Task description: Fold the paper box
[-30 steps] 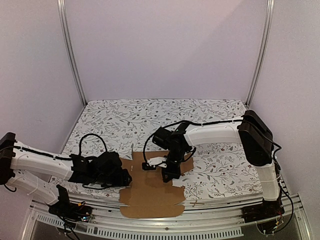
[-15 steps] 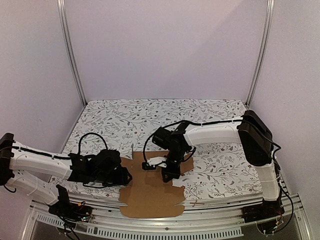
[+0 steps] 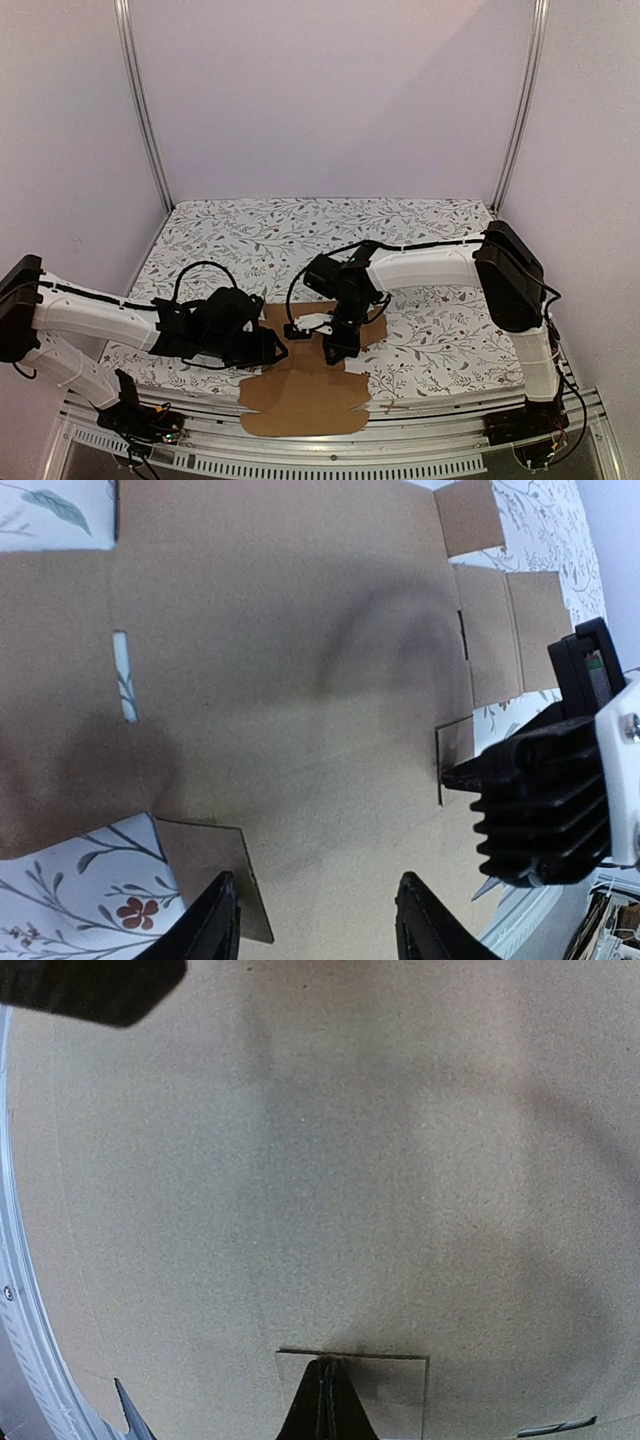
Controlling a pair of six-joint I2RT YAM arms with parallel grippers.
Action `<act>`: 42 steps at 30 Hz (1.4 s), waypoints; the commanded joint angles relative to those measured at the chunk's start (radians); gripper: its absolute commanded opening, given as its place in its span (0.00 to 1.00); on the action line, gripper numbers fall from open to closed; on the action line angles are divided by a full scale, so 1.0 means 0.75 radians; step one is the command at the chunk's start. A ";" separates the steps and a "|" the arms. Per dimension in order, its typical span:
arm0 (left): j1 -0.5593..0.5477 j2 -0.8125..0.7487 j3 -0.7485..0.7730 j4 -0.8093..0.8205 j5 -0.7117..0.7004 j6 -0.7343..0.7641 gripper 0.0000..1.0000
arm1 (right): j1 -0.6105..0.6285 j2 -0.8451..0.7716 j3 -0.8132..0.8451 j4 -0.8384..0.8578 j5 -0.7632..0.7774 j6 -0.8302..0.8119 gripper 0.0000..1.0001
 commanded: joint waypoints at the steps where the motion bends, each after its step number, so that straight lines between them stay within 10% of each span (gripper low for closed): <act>1: -0.010 0.073 0.036 0.062 0.081 0.037 0.53 | -0.023 0.263 -0.124 -0.013 0.338 0.010 0.00; 16: -0.022 0.343 0.105 -0.183 0.075 0.174 0.53 | -0.056 0.254 -0.114 -0.027 0.282 0.015 0.00; 42: -0.079 0.474 0.262 -0.508 -0.166 0.591 0.13 | -0.059 0.297 -0.069 -0.075 0.303 0.030 0.00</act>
